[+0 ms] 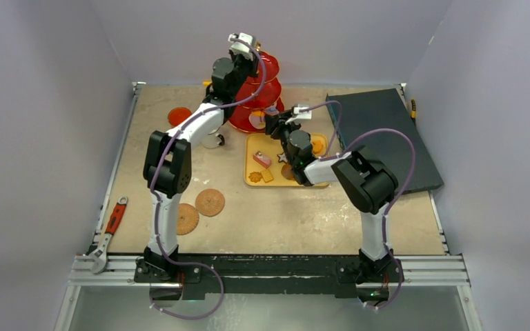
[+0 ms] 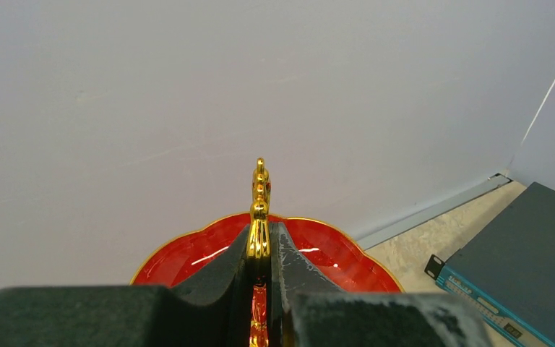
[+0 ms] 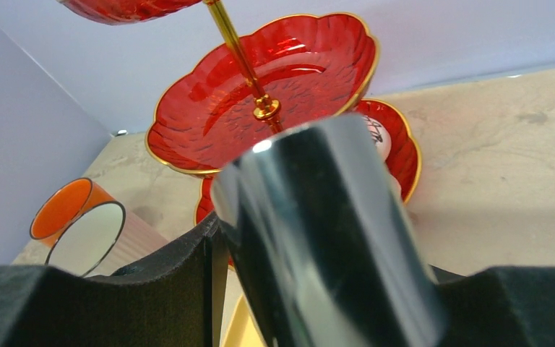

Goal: Serve the afternoon tea

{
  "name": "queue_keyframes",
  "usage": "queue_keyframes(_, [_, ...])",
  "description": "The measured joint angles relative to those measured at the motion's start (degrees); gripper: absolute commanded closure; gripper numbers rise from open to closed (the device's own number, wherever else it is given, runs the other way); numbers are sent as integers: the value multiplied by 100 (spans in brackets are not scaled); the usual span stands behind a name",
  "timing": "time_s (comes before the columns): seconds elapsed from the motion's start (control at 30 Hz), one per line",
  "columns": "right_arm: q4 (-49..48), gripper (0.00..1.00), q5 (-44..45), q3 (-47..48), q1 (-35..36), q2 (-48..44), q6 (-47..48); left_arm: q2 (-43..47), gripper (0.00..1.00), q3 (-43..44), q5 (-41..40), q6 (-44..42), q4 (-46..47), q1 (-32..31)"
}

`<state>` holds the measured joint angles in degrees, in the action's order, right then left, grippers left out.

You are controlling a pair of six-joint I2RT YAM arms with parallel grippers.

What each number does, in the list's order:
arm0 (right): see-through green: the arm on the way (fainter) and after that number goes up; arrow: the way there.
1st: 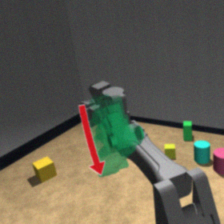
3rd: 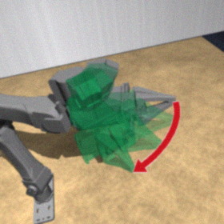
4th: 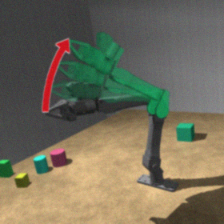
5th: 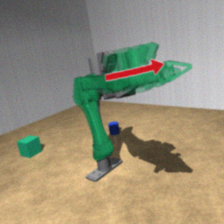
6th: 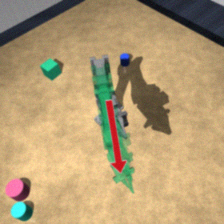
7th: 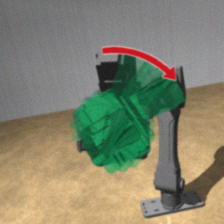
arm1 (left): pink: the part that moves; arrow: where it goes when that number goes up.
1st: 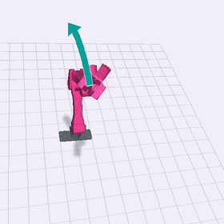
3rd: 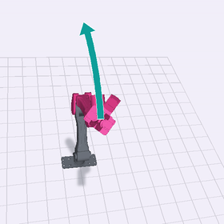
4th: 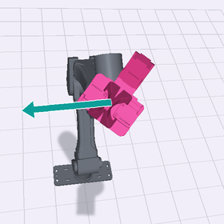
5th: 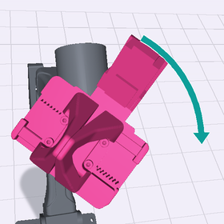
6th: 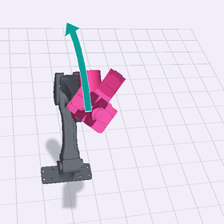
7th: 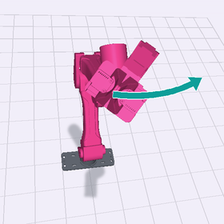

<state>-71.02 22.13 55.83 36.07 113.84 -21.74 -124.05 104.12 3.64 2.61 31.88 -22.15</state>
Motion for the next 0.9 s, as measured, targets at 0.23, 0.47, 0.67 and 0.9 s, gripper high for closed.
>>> queue_keyframes(0.23, [33,48,94,544,127,540,-9,22,60,-2,-107,72,-76,0])
queue_keyframes(0.47, [105,33,197,636,138,787,-7,173,26,-2,-81,129,-562,13])
queue_keyframes(0.67, [118,25,245,636,197,800,92,356,10,-2,33,146,-1110,92])
queue_keyframes(0.9, [107,24,264,297,306,404,280,861,1,15,118,129,-2004,210])
